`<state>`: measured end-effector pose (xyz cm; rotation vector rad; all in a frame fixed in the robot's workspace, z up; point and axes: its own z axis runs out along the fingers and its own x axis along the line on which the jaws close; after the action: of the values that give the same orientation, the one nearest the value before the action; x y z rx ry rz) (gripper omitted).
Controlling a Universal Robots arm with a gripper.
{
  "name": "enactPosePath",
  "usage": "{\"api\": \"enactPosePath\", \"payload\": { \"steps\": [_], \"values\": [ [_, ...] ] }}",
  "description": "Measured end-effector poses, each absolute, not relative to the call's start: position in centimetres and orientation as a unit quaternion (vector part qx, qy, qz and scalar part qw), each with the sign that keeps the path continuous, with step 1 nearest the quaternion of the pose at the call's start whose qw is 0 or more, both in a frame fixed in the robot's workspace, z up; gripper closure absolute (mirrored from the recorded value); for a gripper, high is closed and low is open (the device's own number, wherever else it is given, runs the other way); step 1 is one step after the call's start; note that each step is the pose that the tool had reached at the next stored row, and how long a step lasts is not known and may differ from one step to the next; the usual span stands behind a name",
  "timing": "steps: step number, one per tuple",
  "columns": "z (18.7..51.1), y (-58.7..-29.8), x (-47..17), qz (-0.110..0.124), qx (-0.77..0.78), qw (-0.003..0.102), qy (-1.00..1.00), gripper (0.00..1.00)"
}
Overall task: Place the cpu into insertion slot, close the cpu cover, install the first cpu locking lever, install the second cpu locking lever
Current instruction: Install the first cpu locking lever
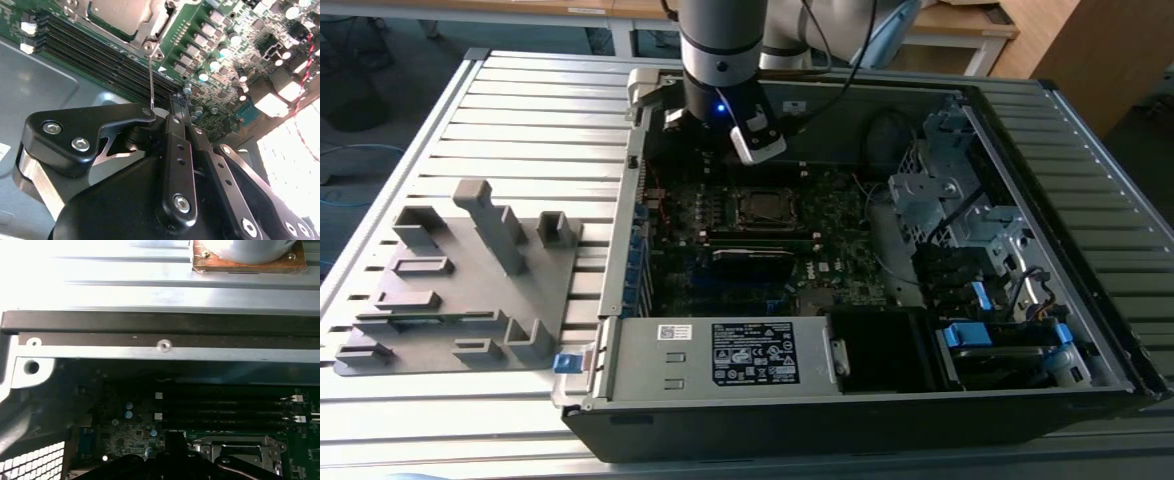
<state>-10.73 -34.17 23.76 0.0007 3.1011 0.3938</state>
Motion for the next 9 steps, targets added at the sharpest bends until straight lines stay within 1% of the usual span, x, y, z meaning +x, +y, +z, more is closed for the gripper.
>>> {"api": "enactPosePath", "payload": {
  "steps": [9],
  "values": [
    [23.8, -34.2, -8.8, 0.126, 0.000, 0.008, 0.992, 0.89]
  ]
}}
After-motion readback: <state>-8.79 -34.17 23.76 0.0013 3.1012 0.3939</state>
